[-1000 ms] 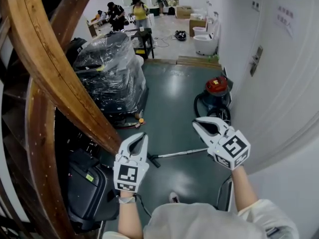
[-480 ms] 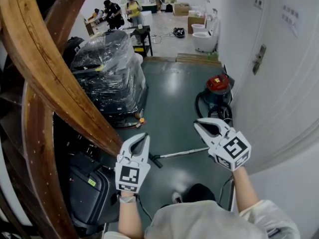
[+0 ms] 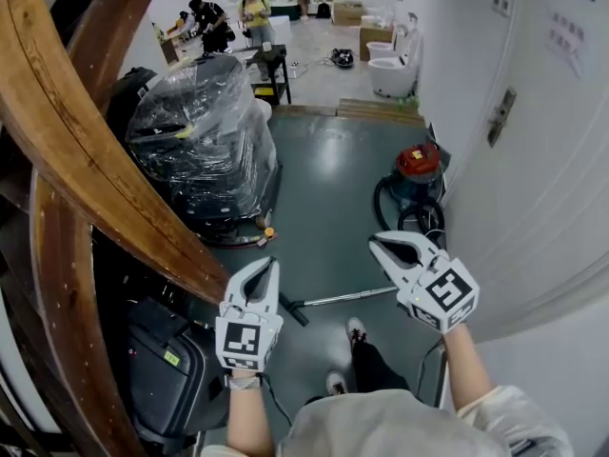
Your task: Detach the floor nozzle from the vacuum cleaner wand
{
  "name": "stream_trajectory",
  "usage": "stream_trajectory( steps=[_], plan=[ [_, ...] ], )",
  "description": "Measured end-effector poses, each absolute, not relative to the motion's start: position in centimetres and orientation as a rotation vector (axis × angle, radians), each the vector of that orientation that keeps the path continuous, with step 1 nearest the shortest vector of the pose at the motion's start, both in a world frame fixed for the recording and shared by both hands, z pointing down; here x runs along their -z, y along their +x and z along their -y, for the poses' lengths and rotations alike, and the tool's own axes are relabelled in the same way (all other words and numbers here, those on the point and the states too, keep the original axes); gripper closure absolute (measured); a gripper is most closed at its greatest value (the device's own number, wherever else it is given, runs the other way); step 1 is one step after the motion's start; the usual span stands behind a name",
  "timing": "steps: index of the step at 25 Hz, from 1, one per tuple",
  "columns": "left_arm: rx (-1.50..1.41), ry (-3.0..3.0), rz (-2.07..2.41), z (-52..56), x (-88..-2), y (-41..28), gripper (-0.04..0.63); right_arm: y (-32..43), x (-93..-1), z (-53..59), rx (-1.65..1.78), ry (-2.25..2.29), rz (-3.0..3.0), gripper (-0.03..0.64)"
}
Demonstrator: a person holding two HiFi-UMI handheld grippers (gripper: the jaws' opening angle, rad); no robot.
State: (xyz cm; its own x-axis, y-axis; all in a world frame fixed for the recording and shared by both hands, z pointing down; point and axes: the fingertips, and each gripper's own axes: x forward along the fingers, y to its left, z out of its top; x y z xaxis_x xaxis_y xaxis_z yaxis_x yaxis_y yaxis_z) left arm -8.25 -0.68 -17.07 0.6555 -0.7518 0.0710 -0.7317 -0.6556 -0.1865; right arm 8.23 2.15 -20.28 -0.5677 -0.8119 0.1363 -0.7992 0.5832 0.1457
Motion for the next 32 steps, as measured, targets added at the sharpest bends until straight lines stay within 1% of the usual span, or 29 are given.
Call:
stream_trajectory(
  steps=[6, 16, 28, 32],
  plan=[
    [0.221, -2.735, -1.283, 3.3, 16.0, -7.9, 0.595, 8.8, 20.2, 0.3, 0.184, 1.331, 2.673, 0.589],
    [0.245, -2.766, -1.282, 6.9, 14.9, -6.3, 0.595, 9.3, 18.6, 4.3, 0.055, 1.24, 2.727, 0.589],
    [0.295, -2.731, -1.298, 12.3, 12.0, -4.5, 0.595, 10.5, 14.9, 10.1, 0.141, 1.216, 2.676, 0.588],
    [0.304, -2.718, -1.316, 14.2, 11.3, -4.2, 0.595, 11.1, 14.0, 12.3, 0.11, 1.229, 2.674, 0.588]
  ],
)
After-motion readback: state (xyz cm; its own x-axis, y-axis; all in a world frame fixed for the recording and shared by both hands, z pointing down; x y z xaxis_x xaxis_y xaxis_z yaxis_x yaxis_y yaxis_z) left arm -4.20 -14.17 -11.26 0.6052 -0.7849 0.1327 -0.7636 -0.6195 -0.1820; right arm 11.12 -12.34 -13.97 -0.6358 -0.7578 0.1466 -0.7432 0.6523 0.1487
